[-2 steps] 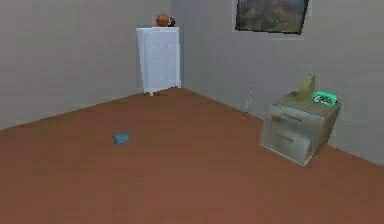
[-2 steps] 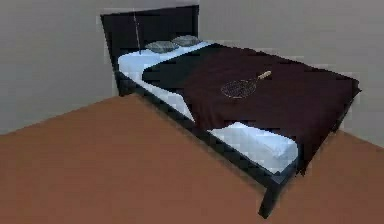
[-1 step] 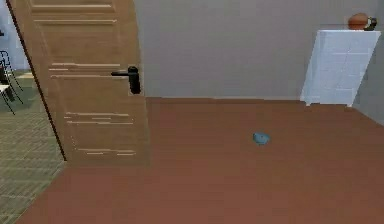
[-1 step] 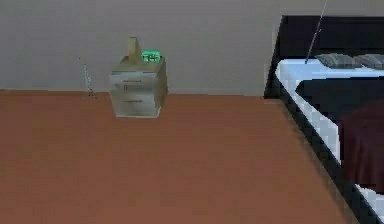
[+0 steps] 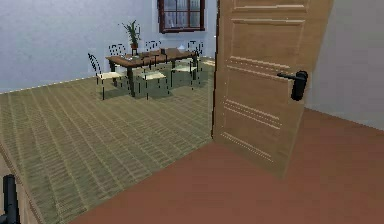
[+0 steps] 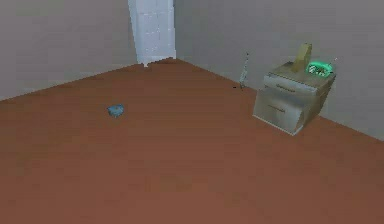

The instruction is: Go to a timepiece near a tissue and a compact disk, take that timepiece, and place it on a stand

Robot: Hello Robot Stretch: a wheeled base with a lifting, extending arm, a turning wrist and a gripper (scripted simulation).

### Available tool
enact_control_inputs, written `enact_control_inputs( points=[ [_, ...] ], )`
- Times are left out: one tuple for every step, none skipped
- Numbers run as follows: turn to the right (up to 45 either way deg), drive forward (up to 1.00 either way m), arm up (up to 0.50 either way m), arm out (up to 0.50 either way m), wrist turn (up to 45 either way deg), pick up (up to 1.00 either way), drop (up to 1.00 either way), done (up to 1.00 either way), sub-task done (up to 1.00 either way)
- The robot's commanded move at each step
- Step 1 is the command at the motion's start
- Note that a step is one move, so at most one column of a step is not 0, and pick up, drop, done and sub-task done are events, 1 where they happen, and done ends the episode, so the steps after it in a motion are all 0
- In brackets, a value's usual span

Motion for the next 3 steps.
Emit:
enact_control_inputs(
  points=[
    [-3.0,0.00,0.00,0.00,0.0,0.00,0.00,0.00,0.00],
    [0.0,0.40,0.00,0.00,0.0,0.00,0.00,0.00,0.00],
    [45.0,0.00,0.00,0.00,0.0,0.00,0.00,0.00,0.00]
  ],
)
